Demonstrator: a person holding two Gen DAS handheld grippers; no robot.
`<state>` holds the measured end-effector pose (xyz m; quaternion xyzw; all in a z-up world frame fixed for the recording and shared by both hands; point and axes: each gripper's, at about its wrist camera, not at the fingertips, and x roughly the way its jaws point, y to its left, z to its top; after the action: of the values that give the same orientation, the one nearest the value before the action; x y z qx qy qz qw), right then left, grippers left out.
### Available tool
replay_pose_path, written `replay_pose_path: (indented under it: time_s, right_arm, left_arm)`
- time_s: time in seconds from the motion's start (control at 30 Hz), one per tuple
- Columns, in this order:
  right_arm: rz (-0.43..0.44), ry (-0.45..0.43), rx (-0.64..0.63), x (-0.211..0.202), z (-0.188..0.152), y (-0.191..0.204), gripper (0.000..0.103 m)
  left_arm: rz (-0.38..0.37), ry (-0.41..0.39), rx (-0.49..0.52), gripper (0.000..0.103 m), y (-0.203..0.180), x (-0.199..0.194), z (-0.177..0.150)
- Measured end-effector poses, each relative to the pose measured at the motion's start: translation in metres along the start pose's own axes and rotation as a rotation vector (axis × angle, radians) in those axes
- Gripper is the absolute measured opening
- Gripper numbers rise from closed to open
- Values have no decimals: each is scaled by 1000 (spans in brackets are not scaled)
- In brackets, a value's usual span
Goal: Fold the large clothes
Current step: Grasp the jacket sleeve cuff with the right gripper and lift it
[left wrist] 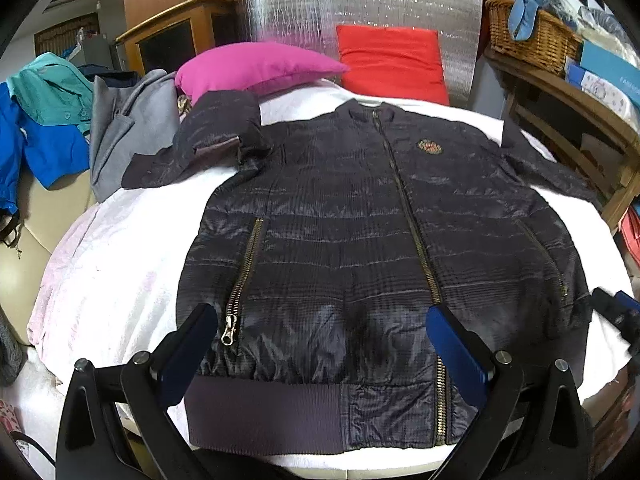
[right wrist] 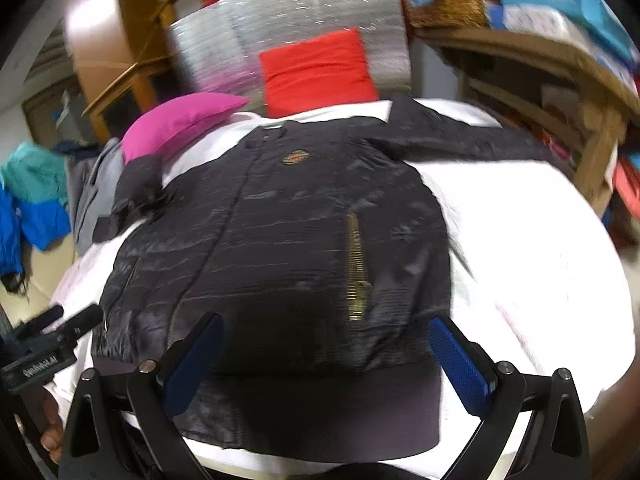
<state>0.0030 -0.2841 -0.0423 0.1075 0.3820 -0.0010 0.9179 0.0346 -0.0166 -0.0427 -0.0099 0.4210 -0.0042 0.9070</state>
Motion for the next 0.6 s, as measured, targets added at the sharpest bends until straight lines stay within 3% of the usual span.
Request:
replay_pose_path:
  time_s: [0.37, 0.5, 0.6]
  right_arm:
    - [136, -23, 367, 19, 58, -142, 102]
    - [157, -66, 539, 41, 94, -206, 91]
    - [144, -71, 660, 68, 120, -252, 80]
  left_arm:
    - [28, 66, 64, 103, -13, 72, 41]
    - [29, 72, 69, 103, -18, 103, 67]
    - [25, 124, 72, 103, -21, 130, 72]
